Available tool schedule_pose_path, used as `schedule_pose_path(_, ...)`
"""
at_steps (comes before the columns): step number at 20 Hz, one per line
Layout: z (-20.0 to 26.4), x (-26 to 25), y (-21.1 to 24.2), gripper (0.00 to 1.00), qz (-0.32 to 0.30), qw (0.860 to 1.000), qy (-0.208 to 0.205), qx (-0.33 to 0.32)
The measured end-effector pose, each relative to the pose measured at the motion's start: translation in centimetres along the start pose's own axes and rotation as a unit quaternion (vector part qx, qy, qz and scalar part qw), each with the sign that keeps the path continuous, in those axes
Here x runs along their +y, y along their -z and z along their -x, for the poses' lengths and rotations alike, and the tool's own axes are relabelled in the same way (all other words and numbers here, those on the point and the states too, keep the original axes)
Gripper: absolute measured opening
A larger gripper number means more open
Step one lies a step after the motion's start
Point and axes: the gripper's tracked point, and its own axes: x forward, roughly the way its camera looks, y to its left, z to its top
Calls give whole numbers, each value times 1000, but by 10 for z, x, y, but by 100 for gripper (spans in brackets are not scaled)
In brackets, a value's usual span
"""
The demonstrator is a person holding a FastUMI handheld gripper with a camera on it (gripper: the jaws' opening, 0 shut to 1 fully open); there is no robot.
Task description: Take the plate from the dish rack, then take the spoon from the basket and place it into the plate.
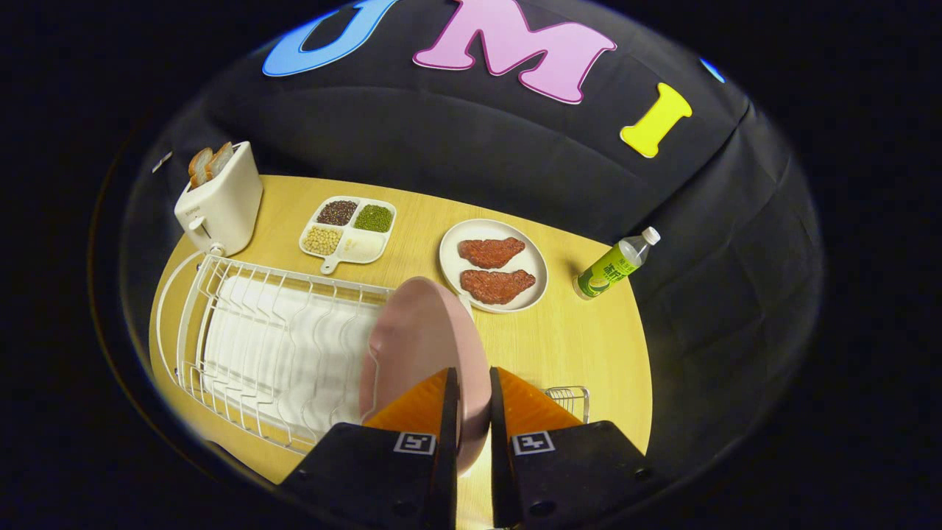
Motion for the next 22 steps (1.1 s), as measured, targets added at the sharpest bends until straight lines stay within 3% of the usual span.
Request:
schedule_pose_path(4,5,4,-2,17,7,1000,21,-7)
schedule_pose_path(8,11,8,-7,17,16,999,41,-9)
schedule_pose_path(15,35,-25,-45,17,110,987,107,-48)
schedule_pose_path(18,51,-28,-47,17,95,990,87,-62)
schedule_pose_path(22,90,-29,-34,17,23,996,16,-86)
